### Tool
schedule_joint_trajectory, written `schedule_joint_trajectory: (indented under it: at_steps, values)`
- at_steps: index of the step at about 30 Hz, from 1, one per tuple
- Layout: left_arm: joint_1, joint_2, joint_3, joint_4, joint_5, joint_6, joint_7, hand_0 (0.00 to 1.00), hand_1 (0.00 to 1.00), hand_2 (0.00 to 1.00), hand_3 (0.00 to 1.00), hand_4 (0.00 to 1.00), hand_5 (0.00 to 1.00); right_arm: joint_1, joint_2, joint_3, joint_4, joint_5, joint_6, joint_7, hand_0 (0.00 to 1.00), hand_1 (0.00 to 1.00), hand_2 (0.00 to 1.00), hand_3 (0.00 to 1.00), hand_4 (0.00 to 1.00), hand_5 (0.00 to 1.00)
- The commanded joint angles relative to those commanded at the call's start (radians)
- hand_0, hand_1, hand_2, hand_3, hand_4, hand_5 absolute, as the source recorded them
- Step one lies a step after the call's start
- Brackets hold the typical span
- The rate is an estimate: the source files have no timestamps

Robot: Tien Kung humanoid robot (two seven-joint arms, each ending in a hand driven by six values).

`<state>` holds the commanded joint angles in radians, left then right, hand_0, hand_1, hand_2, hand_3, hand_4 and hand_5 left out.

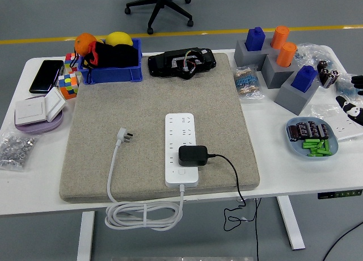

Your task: Press the white button,pick up the black plug,place it near the board,insert it into the board

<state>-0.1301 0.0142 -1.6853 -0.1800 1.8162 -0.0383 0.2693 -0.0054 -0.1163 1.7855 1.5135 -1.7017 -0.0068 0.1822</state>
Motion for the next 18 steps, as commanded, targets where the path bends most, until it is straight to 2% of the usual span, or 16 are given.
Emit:
schedule_joint_trajectory:
  at_steps: [18]
  values:
    - [0.024, -0.006, -0.012, 0.0, 0.002, 0.002, 0.001, 0.473, 0.498, 0.5, 0.585, 0.565, 0.271, -0.019, 0.018, 0.025, 0.022, 0.001, -0.009, -0.016, 0.615, 0.63, 0.606, 0.606, 0.847, 0.198]
